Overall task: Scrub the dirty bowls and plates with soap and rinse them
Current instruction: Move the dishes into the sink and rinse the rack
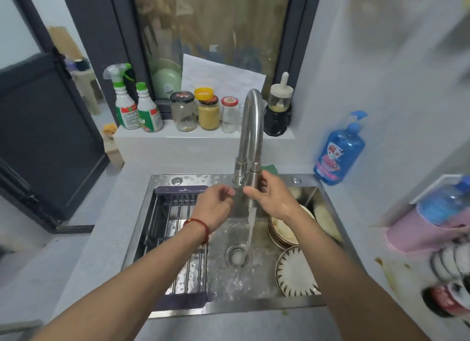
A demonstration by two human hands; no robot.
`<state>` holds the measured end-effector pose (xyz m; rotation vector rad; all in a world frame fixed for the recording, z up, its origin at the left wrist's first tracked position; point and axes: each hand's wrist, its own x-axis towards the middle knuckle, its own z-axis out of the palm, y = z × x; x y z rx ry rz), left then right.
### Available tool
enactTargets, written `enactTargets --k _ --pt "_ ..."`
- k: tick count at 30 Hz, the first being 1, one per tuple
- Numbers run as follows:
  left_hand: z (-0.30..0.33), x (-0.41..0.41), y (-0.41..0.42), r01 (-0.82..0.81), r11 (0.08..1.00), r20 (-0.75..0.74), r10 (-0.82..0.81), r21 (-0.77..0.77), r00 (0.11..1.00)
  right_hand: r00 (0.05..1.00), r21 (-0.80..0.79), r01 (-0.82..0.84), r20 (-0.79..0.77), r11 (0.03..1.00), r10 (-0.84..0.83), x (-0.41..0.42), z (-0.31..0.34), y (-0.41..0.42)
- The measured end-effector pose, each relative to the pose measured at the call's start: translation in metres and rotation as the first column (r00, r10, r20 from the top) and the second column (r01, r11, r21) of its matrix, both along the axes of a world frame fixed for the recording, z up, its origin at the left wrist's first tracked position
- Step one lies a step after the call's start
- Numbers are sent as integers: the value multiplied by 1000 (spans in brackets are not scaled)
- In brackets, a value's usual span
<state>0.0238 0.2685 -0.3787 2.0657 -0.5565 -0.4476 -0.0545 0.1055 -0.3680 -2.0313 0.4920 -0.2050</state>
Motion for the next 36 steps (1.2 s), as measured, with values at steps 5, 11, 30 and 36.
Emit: enactTargets --k 5,11,30,36 --pt "9 -7 -6 -29 995 -6 29 -95 1000 1000 -41 1 8 999 -1 11 3 -2" --pt "22 -15 -27 -124 956 0 128 -265 992 995 -104 -92 -54 990 87 20 12 -7" --pt "-35 -25 -27 -81 978 -88 65 -193 994 956 14 -167 -243 986 165 -26 -83 -88" --pt "-146 -61 -10 -139 974 -359 195 176 913 741 -317 -359 -669 878 61 -107 -221 -136"
